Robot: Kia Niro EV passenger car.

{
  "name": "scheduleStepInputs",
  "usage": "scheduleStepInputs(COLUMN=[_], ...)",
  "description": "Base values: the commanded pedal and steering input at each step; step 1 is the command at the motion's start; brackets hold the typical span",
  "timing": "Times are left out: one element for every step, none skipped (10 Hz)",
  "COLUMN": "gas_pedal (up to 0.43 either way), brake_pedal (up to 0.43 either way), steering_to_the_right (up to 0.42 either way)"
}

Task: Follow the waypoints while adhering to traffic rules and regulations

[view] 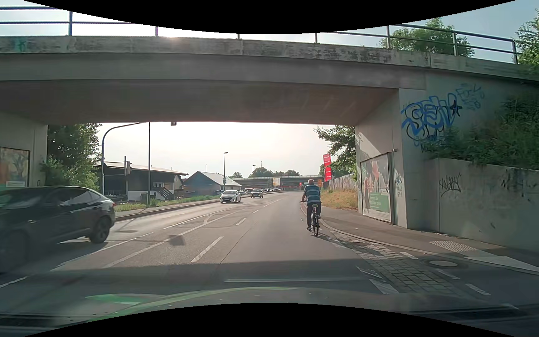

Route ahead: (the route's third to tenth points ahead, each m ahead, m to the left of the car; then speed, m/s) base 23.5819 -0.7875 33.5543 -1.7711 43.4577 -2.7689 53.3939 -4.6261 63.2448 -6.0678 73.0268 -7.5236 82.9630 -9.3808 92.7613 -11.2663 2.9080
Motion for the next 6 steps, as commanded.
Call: scheduleStepInputs(gas_pedal=[0.039,0.039,0.039,0.039,0.039,0.039], brake_pedal=[0.0,0.0,0.0,0.0,0.0,0.0], steering_to_the_right=[-0.001,-0.001,-0.001,-0.001,-0.001,-0.001])
